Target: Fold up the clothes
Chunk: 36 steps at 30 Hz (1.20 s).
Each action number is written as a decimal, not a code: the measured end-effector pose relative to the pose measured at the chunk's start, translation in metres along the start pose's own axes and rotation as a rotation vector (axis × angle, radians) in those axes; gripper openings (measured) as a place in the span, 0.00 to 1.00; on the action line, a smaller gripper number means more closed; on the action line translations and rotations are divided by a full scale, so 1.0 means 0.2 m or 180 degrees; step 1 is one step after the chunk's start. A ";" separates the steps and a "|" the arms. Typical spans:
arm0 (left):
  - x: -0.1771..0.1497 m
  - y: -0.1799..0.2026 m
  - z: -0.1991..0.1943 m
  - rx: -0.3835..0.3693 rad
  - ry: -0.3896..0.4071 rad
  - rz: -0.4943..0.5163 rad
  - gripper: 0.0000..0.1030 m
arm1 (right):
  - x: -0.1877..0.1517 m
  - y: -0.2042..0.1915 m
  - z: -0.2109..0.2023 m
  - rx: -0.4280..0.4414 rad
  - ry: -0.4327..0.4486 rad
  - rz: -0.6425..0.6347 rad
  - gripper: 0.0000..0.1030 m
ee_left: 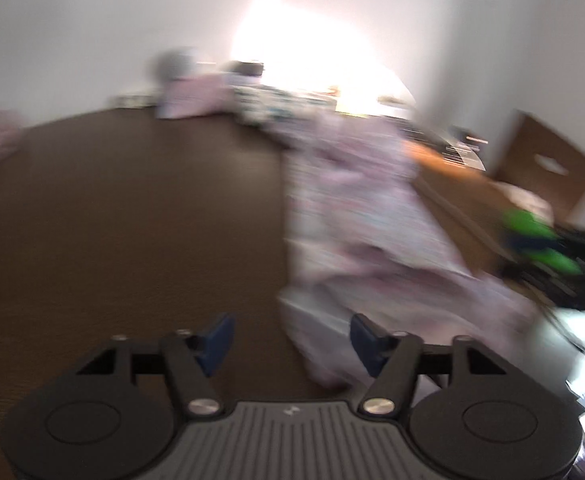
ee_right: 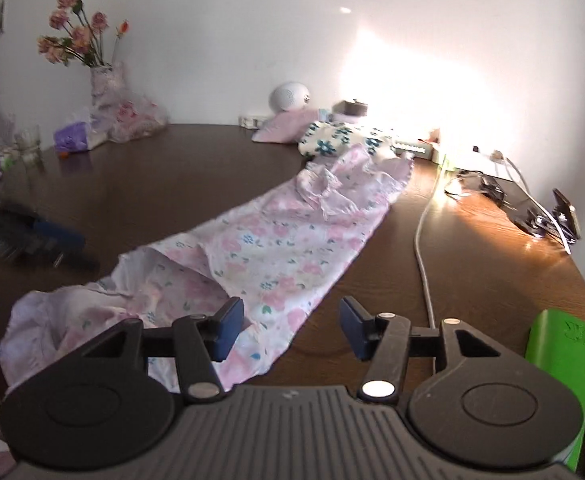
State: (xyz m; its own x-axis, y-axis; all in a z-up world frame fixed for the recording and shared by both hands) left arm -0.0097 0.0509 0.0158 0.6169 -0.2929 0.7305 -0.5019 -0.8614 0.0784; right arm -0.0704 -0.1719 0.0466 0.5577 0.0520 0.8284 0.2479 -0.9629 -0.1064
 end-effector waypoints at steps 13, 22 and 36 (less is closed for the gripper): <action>-0.26 0.23 -0.07 -0.0556 -0.0136 0.1040 0.35 | -0.05 -0.03 -0.13 0.0879 -0.0011 0.0134 0.43; -0.25 -0.08 -0.18 -0.0007 -0.0278 0.1054 0.24 | -0.14 -0.23 0.04 0.0771 -0.0424 -0.0158 0.21; 0.21 -0.08 0.11 0.0007 -0.0122 0.1798 0.63 | 0.27 -0.35 0.29 0.0342 0.0093 -0.0303 0.44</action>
State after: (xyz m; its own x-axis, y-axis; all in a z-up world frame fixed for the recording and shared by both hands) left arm 0.0384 0.0436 0.0306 0.2745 -0.7234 0.6335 -0.7592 -0.5673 -0.3189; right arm -0.0106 -0.0865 0.0669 0.5047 0.1326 0.8531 0.3828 -0.9201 -0.0835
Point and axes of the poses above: each gripper's, at about its wrist camera, not at the fingertips, and z roughly the way its jaws point, y to its right, x to its top, the point moved 3 cm from there along z, roughly the way its jaws point, and after that the axes turned 6 degrees about z, right-handed, at the moved point
